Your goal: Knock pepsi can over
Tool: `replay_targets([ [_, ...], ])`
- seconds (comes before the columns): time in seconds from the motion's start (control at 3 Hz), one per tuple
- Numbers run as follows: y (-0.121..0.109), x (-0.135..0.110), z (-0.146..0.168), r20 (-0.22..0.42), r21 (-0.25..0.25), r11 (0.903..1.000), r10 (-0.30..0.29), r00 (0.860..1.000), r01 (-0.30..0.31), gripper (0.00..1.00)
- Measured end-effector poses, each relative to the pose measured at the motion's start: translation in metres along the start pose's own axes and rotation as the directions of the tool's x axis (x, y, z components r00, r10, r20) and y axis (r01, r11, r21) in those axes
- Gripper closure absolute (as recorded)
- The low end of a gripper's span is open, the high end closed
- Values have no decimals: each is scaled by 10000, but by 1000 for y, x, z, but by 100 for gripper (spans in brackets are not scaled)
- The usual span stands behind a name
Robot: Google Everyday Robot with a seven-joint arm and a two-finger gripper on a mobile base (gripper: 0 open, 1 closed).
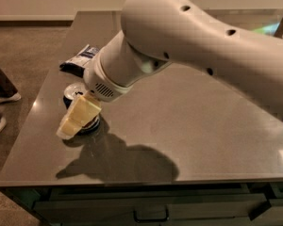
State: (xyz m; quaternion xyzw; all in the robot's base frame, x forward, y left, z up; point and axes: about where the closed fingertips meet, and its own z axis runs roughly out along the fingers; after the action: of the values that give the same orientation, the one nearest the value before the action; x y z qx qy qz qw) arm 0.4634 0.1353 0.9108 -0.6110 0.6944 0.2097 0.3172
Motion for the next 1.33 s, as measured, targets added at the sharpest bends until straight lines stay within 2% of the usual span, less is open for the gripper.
replay_targets([
  [0.67,-7,2,17,436,143,9999,11,9990,-17,0],
  [1.33,-12,5,16,686,-34,9999,161,9975,-159,41],
])
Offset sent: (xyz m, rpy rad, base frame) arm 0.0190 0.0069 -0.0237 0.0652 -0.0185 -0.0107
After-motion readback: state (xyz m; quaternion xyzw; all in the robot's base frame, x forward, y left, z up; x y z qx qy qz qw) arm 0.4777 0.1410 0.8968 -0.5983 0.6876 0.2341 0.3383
